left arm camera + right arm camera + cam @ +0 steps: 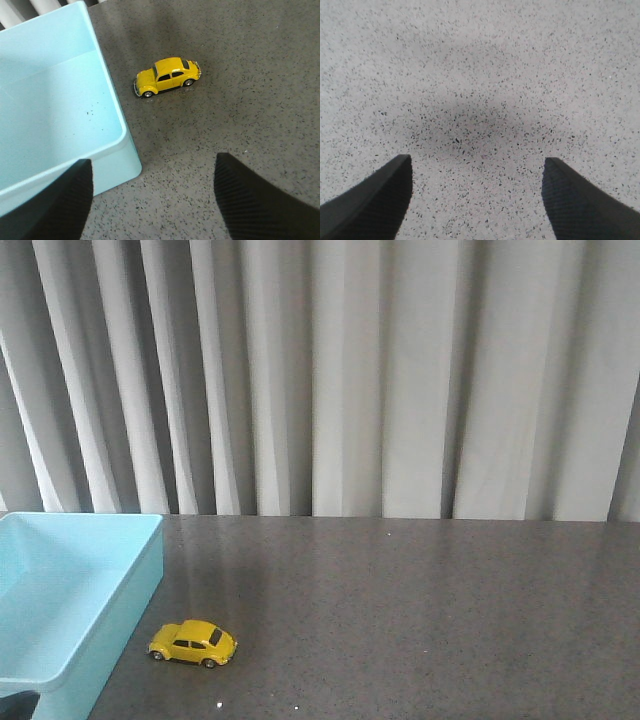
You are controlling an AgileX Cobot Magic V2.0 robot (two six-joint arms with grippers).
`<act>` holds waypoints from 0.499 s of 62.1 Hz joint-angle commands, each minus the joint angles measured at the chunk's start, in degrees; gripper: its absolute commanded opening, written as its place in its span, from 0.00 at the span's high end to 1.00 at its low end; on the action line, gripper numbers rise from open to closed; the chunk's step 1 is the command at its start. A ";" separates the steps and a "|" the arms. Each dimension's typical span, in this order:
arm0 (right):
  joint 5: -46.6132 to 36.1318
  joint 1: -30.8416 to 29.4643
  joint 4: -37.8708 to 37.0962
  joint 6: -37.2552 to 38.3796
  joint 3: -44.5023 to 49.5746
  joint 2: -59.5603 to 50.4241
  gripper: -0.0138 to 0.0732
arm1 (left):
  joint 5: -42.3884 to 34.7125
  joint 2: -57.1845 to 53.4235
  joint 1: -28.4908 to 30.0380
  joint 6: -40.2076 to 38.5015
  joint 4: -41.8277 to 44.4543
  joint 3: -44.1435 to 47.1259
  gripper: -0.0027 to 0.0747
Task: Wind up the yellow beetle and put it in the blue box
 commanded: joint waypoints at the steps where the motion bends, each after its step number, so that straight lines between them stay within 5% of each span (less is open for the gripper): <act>1: -3.43 -0.02 -0.51 0.08 -1.38 -0.67 0.24 | -2.40 4.37 -0.48 4.65 -0.91 -5.63 0.31; 31: -3.49 -0.02 -0.51 0.08 -1.38 -0.67 0.24 | 11.50 37.79 -0.48 25.22 -3.84 -35.35 0.31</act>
